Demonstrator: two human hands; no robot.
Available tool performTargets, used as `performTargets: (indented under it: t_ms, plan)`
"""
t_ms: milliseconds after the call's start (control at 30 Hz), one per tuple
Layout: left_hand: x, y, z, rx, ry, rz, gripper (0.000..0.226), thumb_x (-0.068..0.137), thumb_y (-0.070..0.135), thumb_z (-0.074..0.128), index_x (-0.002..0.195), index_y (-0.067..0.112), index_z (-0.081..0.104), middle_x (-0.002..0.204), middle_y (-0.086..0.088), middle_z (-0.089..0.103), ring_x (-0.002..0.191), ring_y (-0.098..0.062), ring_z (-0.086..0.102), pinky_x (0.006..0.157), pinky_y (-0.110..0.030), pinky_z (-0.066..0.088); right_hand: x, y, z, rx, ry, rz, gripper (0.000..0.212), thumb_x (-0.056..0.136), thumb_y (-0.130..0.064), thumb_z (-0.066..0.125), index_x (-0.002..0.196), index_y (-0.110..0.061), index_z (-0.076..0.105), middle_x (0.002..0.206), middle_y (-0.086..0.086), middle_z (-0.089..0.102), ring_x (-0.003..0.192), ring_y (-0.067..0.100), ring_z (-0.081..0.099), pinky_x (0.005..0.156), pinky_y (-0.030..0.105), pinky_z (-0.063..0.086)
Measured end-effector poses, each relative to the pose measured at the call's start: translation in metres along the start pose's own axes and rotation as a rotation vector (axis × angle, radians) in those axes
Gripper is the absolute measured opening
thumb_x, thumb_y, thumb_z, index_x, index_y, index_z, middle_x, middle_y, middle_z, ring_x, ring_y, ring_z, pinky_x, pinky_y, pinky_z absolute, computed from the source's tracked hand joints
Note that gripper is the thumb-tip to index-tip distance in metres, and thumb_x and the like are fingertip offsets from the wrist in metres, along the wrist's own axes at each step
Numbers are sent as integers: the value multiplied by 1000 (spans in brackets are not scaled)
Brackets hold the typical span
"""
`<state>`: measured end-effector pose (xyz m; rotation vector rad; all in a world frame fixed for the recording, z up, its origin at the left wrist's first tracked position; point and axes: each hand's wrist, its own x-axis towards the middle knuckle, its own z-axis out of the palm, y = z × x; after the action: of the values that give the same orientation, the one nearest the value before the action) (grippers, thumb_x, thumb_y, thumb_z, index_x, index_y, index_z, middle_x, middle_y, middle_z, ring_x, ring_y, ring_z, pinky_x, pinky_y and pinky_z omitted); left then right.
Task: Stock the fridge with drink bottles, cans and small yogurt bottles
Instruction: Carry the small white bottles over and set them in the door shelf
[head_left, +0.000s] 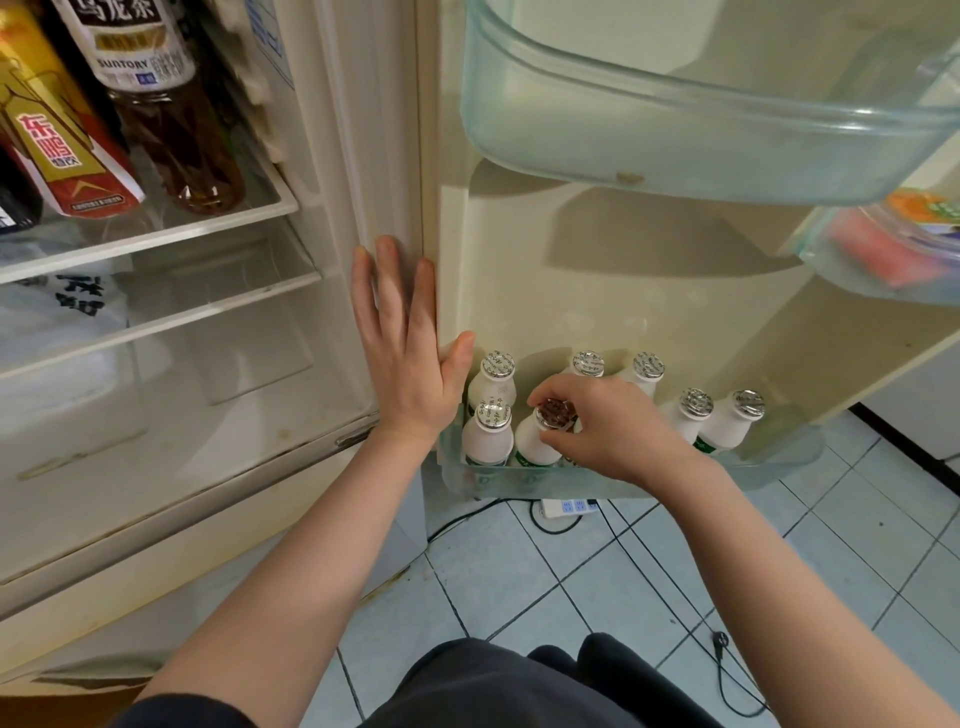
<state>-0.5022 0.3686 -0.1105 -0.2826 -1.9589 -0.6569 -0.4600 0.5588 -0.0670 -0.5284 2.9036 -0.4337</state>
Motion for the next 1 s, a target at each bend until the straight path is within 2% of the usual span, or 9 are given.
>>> performTargets:
  t_ms: [100, 200, 300, 433, 500, 600, 700, 867, 1000]
  plan:
    - [0, 0, -1, -6, 5, 22, 57, 99, 50, 21, 144, 15, 22, 147, -23, 21, 133, -54, 20, 115, -53, 17, 0, 0, -1, 11, 3, 5, 35, 84, -28, 62, 119, -30, 59, 116, -10, 65, 106, 15, 58, 78, 24, 39]
    - [0, -1, -1, -19, 16, 60, 60, 98, 50, 20, 152, 29, 5, 160, 1, 3, 135, -52, 17, 116, -52, 15, -2, 0, -1, 1, 6, 9, 41, 83, -29, 62, 124, -31, 56, 120, -11, 63, 110, 13, 57, 83, 24, 41]
    - [0, -2, -1, -26, 24, 55, 61, 98, 50, 21, 152, 29, 1, 157, -4, 9, 134, -53, 18, 116, -52, 15, -6, 1, -1, 78, 39, 10, 48, 82, -31, 66, 128, -27, 55, 123, -9, 62, 108, 11, 59, 88, 27, 46]
    - [1, -1, 0, -15, 24, 43, 59, 99, 48, 22, 152, 26, 7, 143, -28, 23, 132, -56, 20, 115, -53, 17, -14, 6, -4, 258, 283, 106, 27, 85, -25, 62, 112, -23, 64, 100, -6, 70, 88, 6, 65, 76, 29, 51]
    - [0, -2, 0, -17, 21, 35, 56, 99, 48, 23, 148, 21, 18, 142, -30, 23, 133, -55, 20, 116, -52, 16, -16, 13, -7, 274, 380, 153, 20, 85, -22, 61, 104, -20, 67, 94, -5, 70, 84, 8, 64, 73, 28, 49]
    - [-2, -3, 1, -13, 8, 28, 54, 99, 47, 23, 142, 15, 21, 143, -28, 20, 134, -52, 18, 116, -50, 14, -17, 22, -11, 234, 426, 207, 17, 85, -23, 60, 101, -20, 67, 91, -4, 69, 86, 11, 64, 72, 29, 49]
    - [-1, -4, 2, -6, 10, 33, 55, 99, 47, 24, 142, 14, 21, 143, -28, 20, 135, -52, 18, 116, -50, 14, -10, 27, -13, 166, 399, 233, 20, 86, -26, 59, 104, -21, 65, 97, -3, 68, 92, 14, 62, 76, 34, 51]
    - [-1, -4, 1, -8, 14, 33, 55, 99, 47, 24, 142, 14, 21, 143, -28, 20, 135, -51, 18, 116, -50, 14, 6, 28, -16, 69, 273, 175, 32, 87, -25, 57, 119, -19, 58, 109, 1, 65, 95, 21, 61, 76, 34, 50]
    - [-1, -3, 1, -6, 9, 32, 55, 99, 47, 24, 142, 15, 21, 143, -27, 21, 135, -50, 18, 116, -50, 15, 21, 29, -14, -72, 160, 197, 44, 87, -23, 56, 131, -23, 50, 116, 7, 62, 102, 27, 59, 71, 28, 43]
